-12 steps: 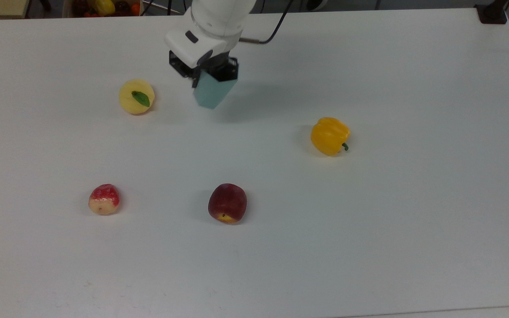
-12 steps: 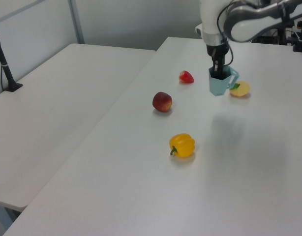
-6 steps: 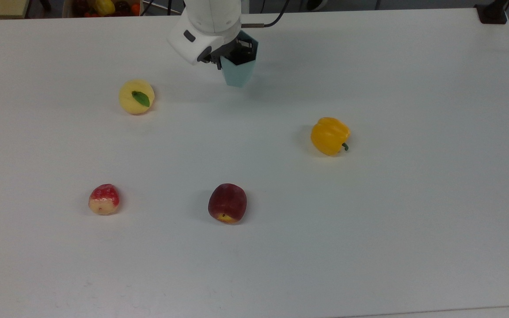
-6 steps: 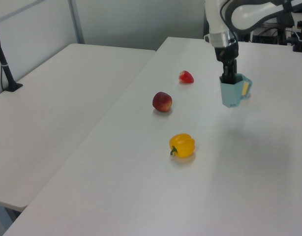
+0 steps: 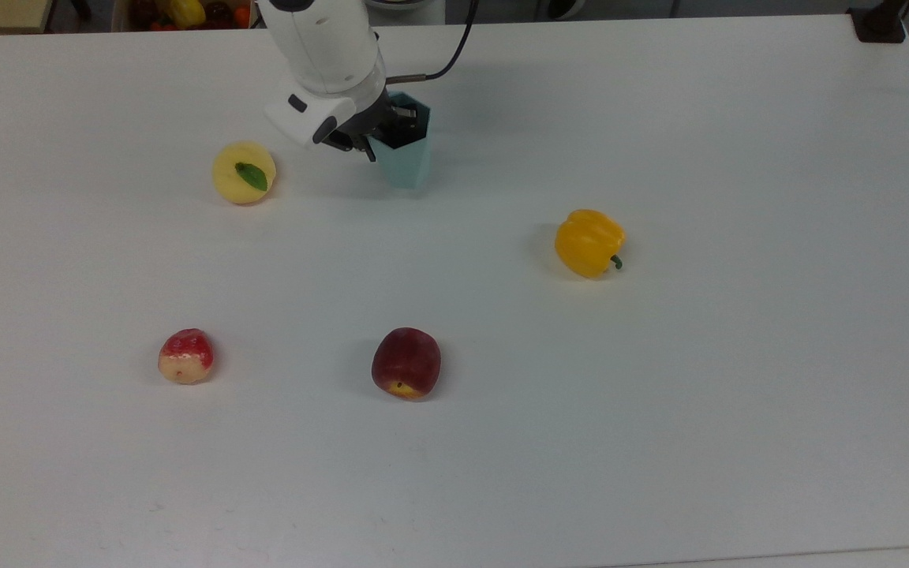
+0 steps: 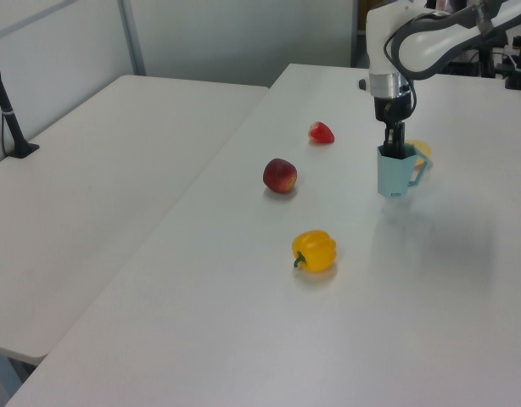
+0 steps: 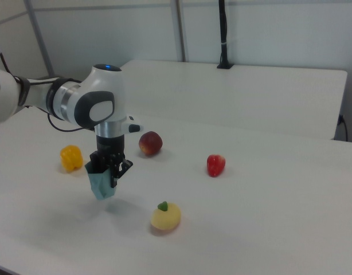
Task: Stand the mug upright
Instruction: 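Rotate the held cup upright and lower it onto the table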
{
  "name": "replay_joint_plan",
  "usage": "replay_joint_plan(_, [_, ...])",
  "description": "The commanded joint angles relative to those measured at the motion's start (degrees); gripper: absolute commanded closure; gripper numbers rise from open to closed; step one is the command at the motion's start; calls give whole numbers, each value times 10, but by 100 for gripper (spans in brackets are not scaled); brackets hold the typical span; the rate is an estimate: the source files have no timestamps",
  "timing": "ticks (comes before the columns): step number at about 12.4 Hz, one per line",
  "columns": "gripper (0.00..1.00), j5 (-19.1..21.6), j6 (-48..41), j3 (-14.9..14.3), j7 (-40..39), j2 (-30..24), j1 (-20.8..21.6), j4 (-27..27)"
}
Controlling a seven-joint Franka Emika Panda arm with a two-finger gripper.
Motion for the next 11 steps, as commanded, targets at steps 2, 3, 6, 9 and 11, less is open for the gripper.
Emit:
replay_joint_plan(2, [100,22,25,-5,-61,22,0,-8])
replay_joint_plan(3, [100,22,28,-5,-56,25,-2,-7])
replay_joint_plan(6, [100,48,29,-6,-46,38,-12,7])
replay_joint_plan(9, [100,48,43,-6,-2,40,-11,10])
replay_joint_plan(11, [100,42,57,-6,19,45,-10,9])
